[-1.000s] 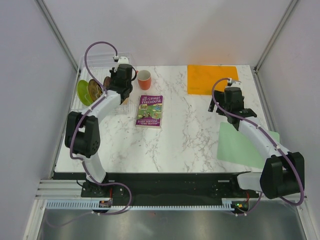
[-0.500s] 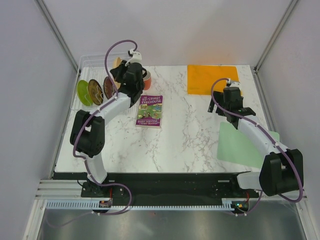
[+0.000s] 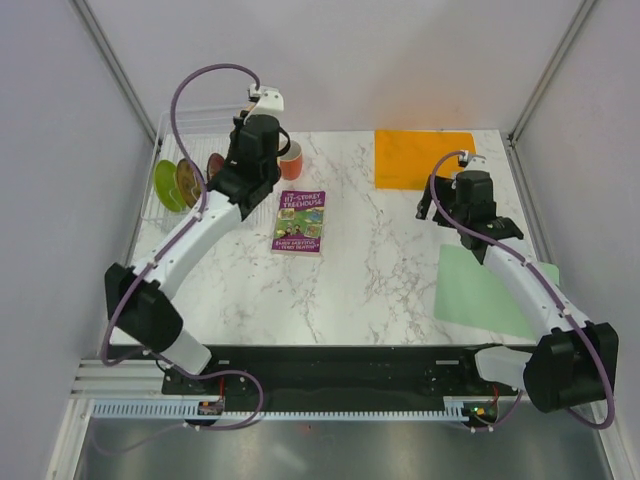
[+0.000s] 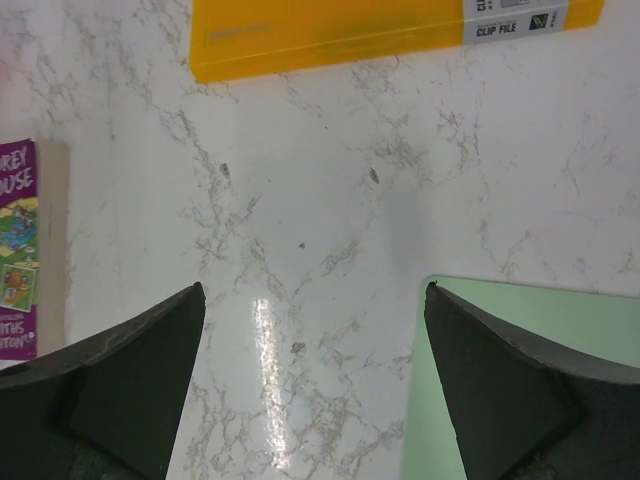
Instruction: Unload the plates from the dish rack
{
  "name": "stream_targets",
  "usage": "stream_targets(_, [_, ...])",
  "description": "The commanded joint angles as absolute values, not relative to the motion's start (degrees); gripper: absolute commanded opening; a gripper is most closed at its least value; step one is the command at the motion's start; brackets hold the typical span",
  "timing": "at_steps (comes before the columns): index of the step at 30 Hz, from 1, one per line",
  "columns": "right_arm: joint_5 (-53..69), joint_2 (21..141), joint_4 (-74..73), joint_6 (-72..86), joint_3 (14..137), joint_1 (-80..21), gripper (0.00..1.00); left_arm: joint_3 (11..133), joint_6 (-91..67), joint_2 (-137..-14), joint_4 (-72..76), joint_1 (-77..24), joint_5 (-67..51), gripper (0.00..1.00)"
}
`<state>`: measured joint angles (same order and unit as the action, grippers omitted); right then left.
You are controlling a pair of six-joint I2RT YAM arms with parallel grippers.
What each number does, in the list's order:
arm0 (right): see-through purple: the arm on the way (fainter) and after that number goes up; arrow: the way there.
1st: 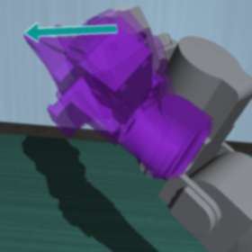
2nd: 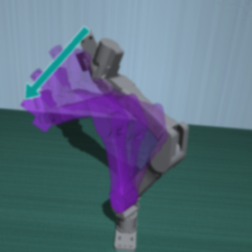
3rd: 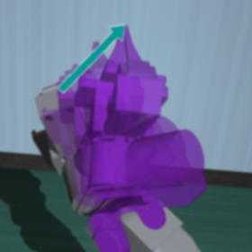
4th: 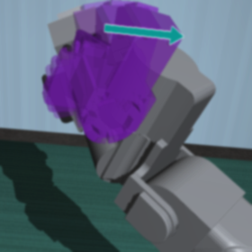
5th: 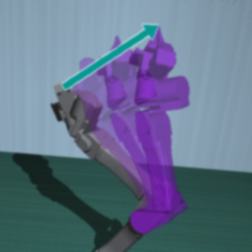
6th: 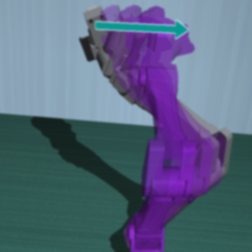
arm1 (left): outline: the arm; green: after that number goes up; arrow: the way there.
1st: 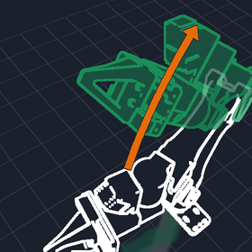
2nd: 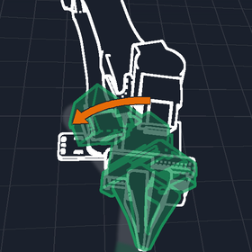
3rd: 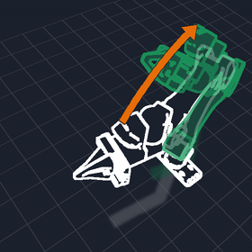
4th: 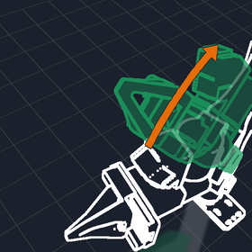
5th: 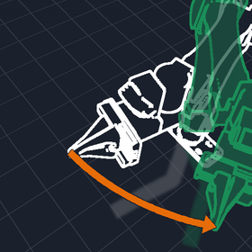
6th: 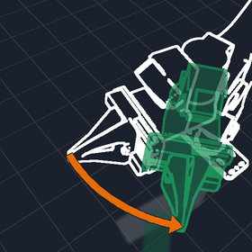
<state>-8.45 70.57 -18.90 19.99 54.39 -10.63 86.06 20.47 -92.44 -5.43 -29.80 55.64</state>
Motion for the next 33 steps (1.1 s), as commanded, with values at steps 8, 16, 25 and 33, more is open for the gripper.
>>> stream_targets(8, [14.1,65.5,-4.4,30.0,53.0,-10.5,0.98,80.5,-15.6,-82.8,-19.7,-30.2,7.1,0.02])
stream_targets(16, [19.1,66.6,1.6,34.1,49.8,-10.9,0.98,72.3,-26.2,-82.4,-9.2,-30.2,-7.8,0.02])
stream_targets(25, [27.2,71.1,9.4,39.6,46.2,-11.5,0.95,68.5,-30.7,-81.6,-2.6,-30.2,-12.1,0.02])
stream_targets(33, [31.9,74.3,9.8,39.9,46.2,-12.2,0.21,66.6,-31.8,-82.8,-0.4,-30.2,-13.8,0.02])
